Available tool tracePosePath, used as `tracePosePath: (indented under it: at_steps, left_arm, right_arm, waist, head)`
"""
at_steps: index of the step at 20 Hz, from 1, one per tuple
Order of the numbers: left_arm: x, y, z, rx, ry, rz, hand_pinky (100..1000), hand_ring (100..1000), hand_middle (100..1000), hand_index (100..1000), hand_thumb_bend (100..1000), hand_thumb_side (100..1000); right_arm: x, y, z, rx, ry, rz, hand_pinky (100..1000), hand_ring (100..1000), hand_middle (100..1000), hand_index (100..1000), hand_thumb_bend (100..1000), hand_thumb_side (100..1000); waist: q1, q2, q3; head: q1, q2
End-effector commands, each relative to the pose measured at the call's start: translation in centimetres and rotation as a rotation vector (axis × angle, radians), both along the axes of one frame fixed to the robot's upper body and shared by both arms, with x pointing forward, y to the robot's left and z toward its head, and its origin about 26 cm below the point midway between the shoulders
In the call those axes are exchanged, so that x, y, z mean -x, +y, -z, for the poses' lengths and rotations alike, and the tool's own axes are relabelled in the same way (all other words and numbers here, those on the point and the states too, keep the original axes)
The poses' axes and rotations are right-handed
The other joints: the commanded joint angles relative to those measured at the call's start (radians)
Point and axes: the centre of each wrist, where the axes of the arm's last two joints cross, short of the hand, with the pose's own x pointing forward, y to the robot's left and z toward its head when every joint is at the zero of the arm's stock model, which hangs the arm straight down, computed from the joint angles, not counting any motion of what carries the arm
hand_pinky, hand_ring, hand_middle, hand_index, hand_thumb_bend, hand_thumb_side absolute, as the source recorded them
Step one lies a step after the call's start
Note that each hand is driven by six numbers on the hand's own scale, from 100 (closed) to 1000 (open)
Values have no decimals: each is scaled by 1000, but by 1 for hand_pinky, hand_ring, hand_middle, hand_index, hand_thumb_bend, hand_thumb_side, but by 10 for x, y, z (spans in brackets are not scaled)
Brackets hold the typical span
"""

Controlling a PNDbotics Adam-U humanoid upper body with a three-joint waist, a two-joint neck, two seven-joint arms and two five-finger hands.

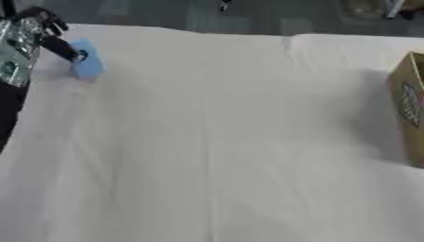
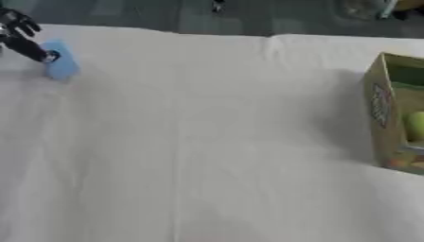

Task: Pick up the objects with one hand, pass them to the other hand, and then place them into the box on the other side of the table.

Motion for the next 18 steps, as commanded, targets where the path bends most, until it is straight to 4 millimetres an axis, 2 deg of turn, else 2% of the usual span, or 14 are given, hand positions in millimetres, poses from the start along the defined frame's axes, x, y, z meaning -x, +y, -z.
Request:
tracePosePath:
  at_steps: [1, 4, 13, 18]
  left_arm:
    - [3, 7, -19, 16, -36, -30, 830, 810, 749, 815, 415, 100]
    - [3, 8, -18, 30, -6, -26, 842, 820, 759, 823, 449, 100]
    - [4, 10, -22, 61, -3, -34, 849, 826, 761, 825, 413, 100]
    - [3, 12, -18, 79, 29, -45, 855, 834, 768, 831, 443, 100]
  right_arm:
    - [3, 0, -13, 30, -28, 2, 854, 782, 837, 839, 241, 262]
    - [3, 0, -13, 29, -27, 0, 855, 783, 837, 840, 238, 265]
    - [2, 0, -11, 32, -18, -4, 857, 788, 840, 840, 233, 270]
    - [2, -1, -10, 30, -18, -4, 858, 789, 844, 840, 233, 271]
  waist:
    - [16, -3, -4]
    - [17, 0, -6]
    - [17, 2, -7]
    - [14, 4, -8]
  head:
    - [13, -17]
    - [15, -17]
    - [19, -15]
    - [24, -15]
